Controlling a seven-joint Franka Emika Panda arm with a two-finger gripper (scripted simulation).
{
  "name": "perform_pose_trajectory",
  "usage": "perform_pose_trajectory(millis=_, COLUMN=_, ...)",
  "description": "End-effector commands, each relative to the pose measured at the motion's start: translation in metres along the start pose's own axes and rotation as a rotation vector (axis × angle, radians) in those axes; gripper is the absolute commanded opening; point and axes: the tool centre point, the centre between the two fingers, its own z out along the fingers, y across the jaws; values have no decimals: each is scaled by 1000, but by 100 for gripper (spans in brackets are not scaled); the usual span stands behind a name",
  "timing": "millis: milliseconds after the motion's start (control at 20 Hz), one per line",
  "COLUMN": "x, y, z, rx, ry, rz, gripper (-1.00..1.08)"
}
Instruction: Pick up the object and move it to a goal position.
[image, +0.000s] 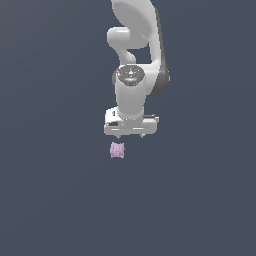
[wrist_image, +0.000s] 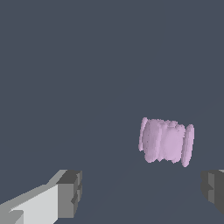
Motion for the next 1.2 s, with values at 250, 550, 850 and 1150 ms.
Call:
perform_pose_trajectory(millis=250, x=0, y=3, z=3, rx=-2, ry=0, rz=-67, gripper=100)
perform_pose_trajectory(millis=550, x=0, y=9, z=8, rx=-6, ry=1, rz=-173, gripper=100)
perform_pose_trajectory(millis=850, x=1, y=16, z=14, rx=-10, ry=1, rz=-321, gripper=100)
perform_pose_trajectory(millis=1150, x=1, y=23, z=21, rx=-13, ry=1, rz=-477, gripper=100)
